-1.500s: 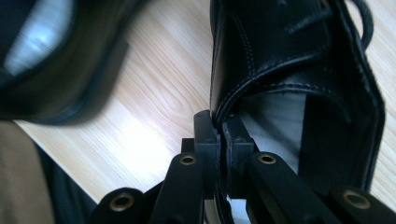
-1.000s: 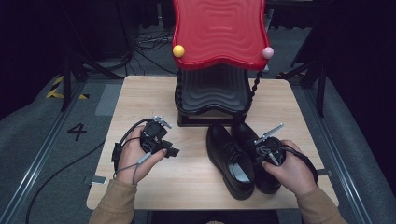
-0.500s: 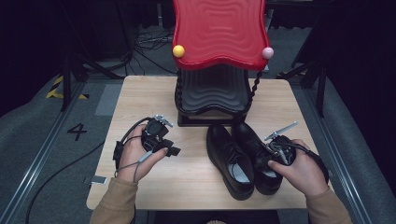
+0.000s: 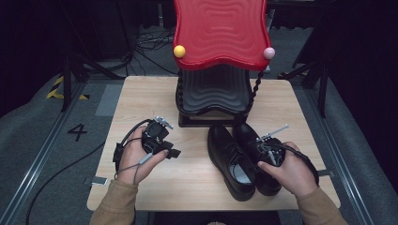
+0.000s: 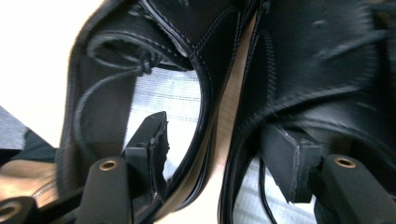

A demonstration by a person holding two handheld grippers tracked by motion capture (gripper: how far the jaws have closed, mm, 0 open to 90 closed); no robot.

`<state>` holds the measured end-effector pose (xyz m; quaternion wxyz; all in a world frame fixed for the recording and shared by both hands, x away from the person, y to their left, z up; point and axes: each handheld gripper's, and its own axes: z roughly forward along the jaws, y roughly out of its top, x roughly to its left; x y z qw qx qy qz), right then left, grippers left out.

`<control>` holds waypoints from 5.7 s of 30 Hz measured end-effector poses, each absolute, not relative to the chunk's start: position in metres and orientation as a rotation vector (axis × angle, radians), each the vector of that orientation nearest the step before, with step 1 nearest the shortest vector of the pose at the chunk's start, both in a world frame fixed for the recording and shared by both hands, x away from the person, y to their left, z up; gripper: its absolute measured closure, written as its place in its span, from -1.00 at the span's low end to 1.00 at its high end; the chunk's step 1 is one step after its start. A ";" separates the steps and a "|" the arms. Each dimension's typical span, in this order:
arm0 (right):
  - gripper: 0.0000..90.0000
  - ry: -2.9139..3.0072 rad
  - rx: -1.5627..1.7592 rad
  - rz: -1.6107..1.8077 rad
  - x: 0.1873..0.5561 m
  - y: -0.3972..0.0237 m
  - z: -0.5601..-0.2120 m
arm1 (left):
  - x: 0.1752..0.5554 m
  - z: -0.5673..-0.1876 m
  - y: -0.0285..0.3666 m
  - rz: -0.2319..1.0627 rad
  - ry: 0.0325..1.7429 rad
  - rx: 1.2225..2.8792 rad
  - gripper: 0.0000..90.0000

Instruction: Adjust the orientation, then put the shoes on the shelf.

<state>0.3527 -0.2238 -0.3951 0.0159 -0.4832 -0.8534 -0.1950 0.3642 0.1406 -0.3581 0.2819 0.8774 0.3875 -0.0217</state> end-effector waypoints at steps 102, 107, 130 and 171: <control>0.83 -2.689 -1.653 -0.313 0.372 -0.223 -0.272 | 0.365 -0.355 0.173 -0.039 1.104 2.263 0.20; 0.83 -2.691 -1.645 -0.316 0.368 -0.225 -0.249 | 0.366 -0.355 0.176 -0.041 1.101 2.257 0.20; 0.83 -2.681 -1.675 -0.499 0.365 -0.230 -0.139 | 0.373 -0.359 0.183 -0.056 1.120 2.259 0.20; 0.82 -2.662 -1.896 -0.707 0.434 -0.161 0.000 | 0.359 -0.363 0.225 -0.048 1.203 2.175 0.20</control>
